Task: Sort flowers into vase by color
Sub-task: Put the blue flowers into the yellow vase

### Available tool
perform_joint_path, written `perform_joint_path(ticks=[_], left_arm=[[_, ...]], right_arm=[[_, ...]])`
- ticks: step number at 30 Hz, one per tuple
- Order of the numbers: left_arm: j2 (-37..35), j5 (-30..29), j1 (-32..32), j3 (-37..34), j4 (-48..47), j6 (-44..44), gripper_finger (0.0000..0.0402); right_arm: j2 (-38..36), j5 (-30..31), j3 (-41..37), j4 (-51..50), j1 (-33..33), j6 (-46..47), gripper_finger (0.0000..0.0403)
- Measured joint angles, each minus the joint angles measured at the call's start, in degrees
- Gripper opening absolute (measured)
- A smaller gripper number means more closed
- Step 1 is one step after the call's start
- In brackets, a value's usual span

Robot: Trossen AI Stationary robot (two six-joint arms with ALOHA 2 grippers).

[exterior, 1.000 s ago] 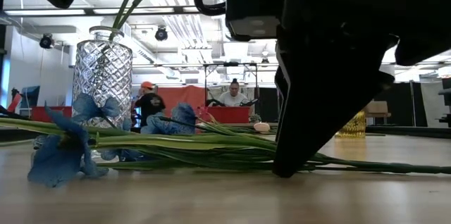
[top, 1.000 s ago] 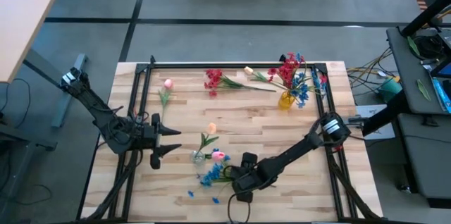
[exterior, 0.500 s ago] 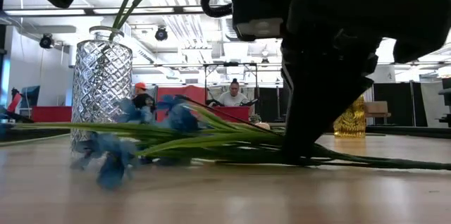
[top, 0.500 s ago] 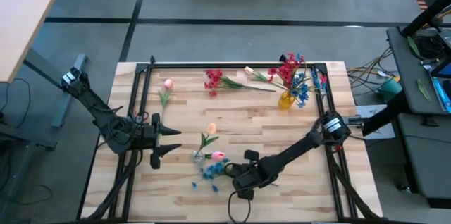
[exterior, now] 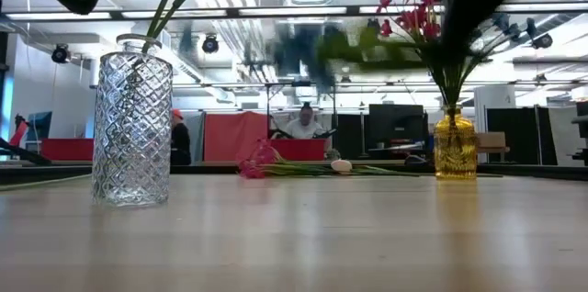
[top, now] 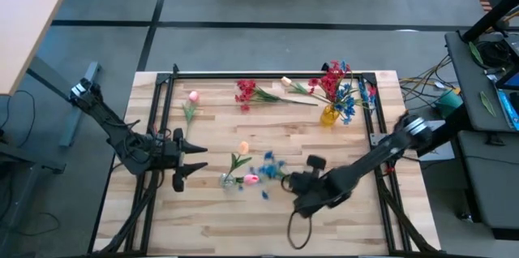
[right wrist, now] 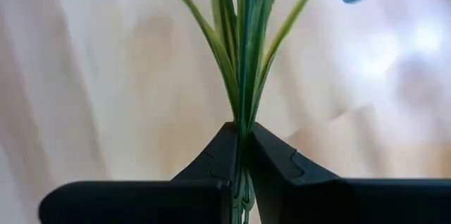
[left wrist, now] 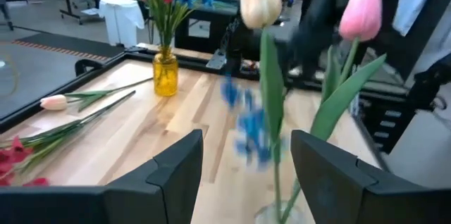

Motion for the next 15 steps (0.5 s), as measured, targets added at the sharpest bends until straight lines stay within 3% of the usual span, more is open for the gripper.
perform_joint_path(ticks=[7,11,15], left_arm=[[-1.4,4.0,4.0,0.0,-4.0,-0.1,0.02],[-3.1,4.0,7.1,0.0,-6.7,0.0,0.02],[-4.5,6.7,11.0,0.0,-9.9,1.1,0.02]], right_arm=[[-17.1,20.6,-12.2,10.5,0.0,-2.2,0.0022],[-25.9,32.1,-21.3,25.4,-0.3,-7.6,0.0022],[-31.8,37.3,-29.4,44.6,-2.7,-15.9,0.0022]])
